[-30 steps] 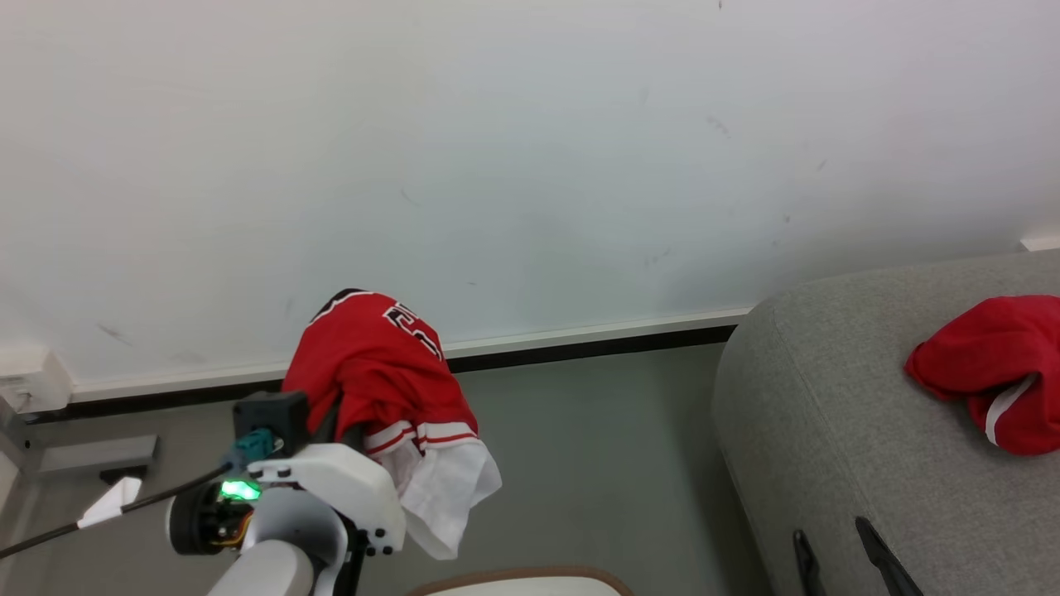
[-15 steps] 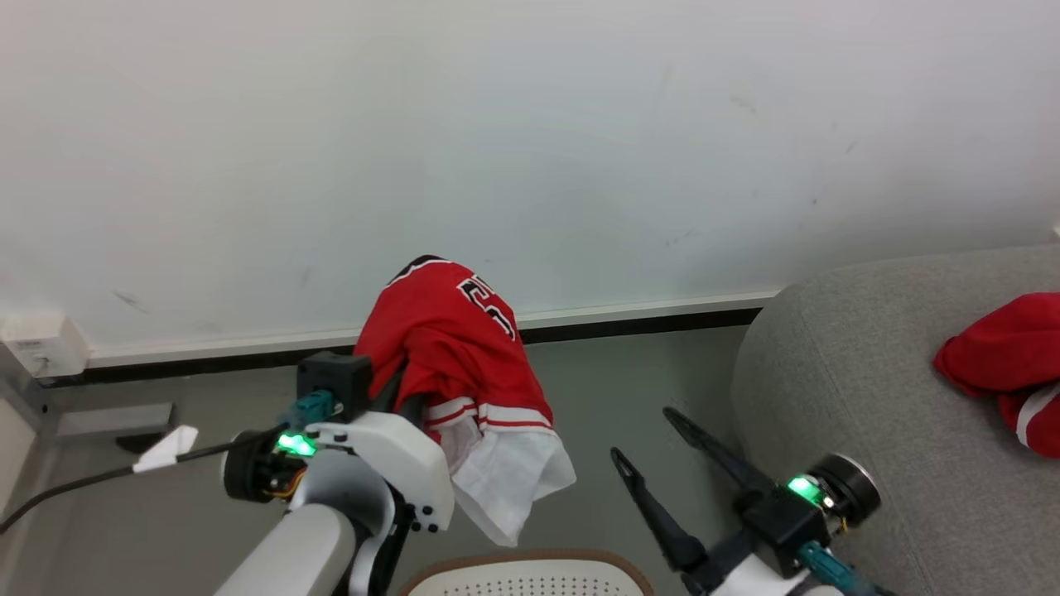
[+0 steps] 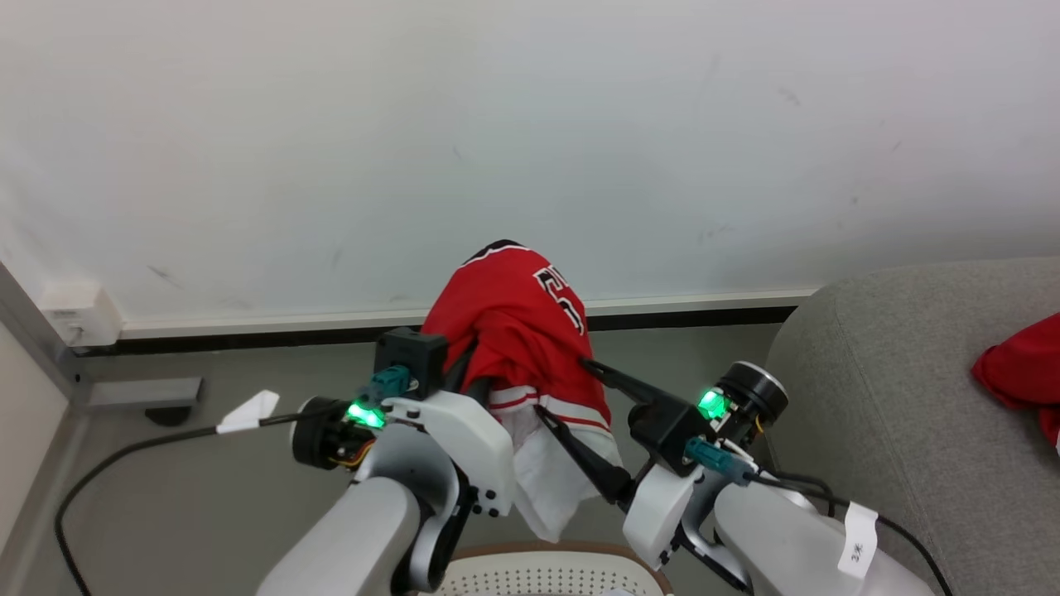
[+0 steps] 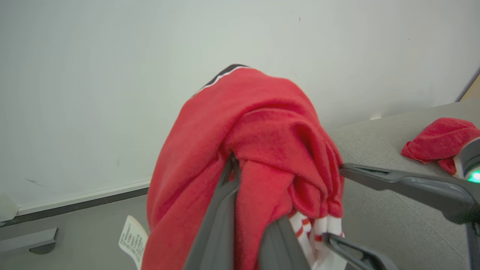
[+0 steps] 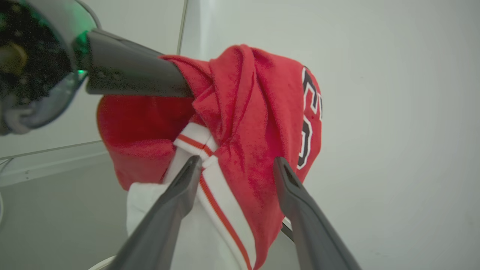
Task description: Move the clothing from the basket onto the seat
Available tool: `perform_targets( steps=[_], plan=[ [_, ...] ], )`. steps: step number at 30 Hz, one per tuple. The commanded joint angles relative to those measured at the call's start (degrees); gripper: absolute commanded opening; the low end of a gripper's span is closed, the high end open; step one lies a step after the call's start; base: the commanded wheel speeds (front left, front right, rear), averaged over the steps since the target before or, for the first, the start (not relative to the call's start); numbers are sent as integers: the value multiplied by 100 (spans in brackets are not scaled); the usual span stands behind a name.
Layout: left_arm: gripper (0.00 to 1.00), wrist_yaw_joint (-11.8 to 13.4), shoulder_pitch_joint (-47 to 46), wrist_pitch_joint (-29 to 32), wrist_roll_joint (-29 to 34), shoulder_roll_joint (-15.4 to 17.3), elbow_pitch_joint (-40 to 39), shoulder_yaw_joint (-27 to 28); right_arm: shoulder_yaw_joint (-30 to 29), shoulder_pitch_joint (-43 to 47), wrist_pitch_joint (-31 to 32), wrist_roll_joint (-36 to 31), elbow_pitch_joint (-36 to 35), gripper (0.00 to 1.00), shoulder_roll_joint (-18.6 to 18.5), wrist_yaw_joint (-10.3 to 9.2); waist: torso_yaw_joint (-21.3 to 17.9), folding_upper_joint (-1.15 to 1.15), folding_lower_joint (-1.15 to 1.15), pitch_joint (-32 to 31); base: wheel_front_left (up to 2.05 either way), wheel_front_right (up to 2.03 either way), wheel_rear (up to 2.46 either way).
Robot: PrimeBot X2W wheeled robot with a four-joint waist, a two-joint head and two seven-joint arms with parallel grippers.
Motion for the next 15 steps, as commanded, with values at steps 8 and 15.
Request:
perform_targets(
  steps=[8,15],
  plan=[
    [0,-133,-235,-17,-11,-295,117,-202,178,-555,-107,37,735,86,95,-15,58,0,-1,75,0,0,0],
    [0,-149,-272,-92,-83,-336,252,-212,148,-492,-105,400,449,0,91,-15,21,0,-1,78,0,0,0]
  ],
)
